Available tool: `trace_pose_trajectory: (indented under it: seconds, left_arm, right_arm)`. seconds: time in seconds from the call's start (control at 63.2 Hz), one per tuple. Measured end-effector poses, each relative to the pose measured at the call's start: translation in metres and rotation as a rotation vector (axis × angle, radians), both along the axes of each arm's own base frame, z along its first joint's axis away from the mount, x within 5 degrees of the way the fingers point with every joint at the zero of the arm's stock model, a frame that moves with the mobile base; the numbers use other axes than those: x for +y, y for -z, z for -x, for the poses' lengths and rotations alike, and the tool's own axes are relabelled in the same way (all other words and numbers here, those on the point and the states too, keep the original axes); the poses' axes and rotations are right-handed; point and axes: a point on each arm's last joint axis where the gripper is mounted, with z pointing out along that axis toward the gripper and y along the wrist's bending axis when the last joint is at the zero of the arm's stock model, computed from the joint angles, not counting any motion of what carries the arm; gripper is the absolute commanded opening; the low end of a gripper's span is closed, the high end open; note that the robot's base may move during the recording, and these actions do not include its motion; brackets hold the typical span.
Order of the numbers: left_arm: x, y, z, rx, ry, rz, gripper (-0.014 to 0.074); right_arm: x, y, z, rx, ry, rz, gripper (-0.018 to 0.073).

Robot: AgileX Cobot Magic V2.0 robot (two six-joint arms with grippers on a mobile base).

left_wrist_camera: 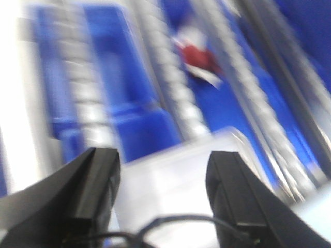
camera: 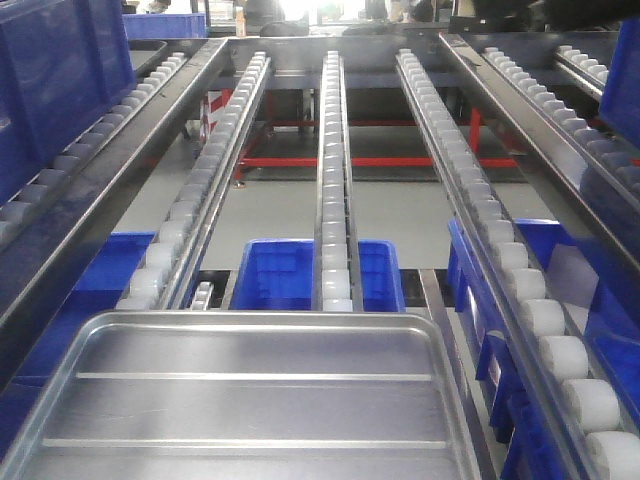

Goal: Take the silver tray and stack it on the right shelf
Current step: 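Lower both grippers onto the side rims of the silver tray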

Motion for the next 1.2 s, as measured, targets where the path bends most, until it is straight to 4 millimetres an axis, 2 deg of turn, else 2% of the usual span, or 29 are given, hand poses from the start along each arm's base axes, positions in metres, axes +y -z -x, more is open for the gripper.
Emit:
trace_pose_trajectory:
  seconds: [0.158,0.269,0.348,0.507,0.633,0.76,0.934,1.203]
  left_arm:
    - [-0.022,0.009,0.001,0.065,0.115,-0.007,0.0295]
    - [-0.031,0.019,-0.007,0.151,0.143,-0.046,0.0295]
    - [-0.038,0.034,-0.014,0.256,0.148,-0.091,0.0295]
    - [-0.043,0.062,-0.028,0.447,0.081,-0.184,0.0295]
    - [-0.046,0.077,-0.038,0.531,0.02,-0.222,0.0295]
    - [-0.049,0.078,-0.047,0.573,-0.034,-0.259,0.0295]
    - [-0.053,0.074,-0.054,0.593,-0.146,-0.366,0.0295]
    - [-0.072,0.082,-0.057,0.583,-0.223,-0.338,0.0295]
  right_arm:
    - [0.007,0.005,-0.005,0.136,0.011,-0.005,0.0456]
    - [0.015,0.008,-0.011,0.265,0.002,0.087,0.0456]
    - [0.02,0.012,-0.016,0.371,-0.005,0.173,0.0456]
    - [0.028,0.032,-0.03,0.551,0.042,0.347,0.0456]
    - [0.026,0.052,-0.045,0.653,0.216,0.438,0.0456]
    - [0.029,0.062,-0.054,0.687,0.326,0.396,0.0456]
    - [0.037,0.064,-0.059,0.699,0.34,0.306,0.0456]
    - [0.042,0.076,-0.064,0.743,0.352,0.322,0.0456]
